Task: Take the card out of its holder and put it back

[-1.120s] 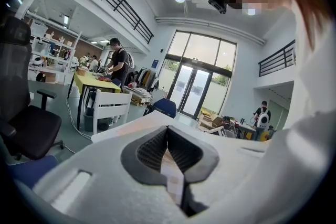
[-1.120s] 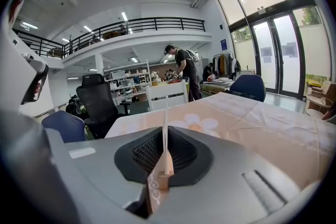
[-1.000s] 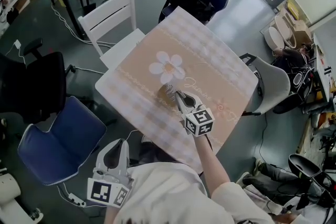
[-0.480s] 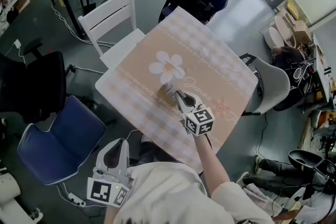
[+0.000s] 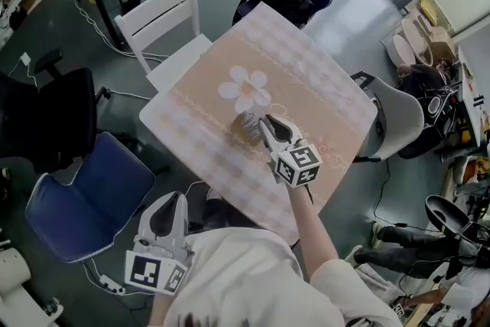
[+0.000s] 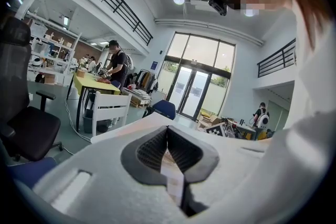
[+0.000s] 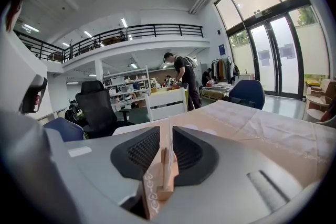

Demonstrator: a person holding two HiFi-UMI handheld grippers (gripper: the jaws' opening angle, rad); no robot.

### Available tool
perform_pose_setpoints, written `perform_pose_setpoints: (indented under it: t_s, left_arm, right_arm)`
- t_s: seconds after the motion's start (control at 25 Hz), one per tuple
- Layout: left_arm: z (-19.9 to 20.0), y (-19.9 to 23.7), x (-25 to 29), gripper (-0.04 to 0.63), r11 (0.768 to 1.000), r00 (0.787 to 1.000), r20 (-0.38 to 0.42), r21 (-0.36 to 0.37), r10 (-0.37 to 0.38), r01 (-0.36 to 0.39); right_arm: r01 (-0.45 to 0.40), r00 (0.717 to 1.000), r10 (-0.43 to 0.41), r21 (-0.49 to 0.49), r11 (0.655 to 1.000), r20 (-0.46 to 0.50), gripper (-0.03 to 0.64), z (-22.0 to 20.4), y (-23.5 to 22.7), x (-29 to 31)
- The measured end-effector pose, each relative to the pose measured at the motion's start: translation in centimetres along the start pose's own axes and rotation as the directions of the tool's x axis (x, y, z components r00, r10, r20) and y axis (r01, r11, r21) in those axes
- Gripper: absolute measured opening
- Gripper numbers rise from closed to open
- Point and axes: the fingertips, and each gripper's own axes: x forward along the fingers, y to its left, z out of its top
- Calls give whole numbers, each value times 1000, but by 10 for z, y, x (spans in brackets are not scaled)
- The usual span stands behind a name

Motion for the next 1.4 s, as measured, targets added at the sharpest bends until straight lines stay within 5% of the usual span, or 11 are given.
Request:
perform_pose_setpoints:
  t_s: [0.32,0.72,0.92,1.4]
  left_arm:
    - [14,7,-8,2,999,999,33,31,10,-11]
    - [18,-4,-24,2,997,998,62,74,-4,0]
    - [9,-25,-33,2,997,998,67,82,-19,14]
    - [-17,-123,-55,2,983,990,56,140,-130,121]
  right_arm:
    - [44,992,-42,-15,999,118,75,49,-1,-36]
    - [49,945,-31,-45,998,325,0,106,47,-134]
    - [54,932,-42,-21,998,360,0,101,70,-185]
    - [58,959,-59,12,998,277,-2,38,112,-291]
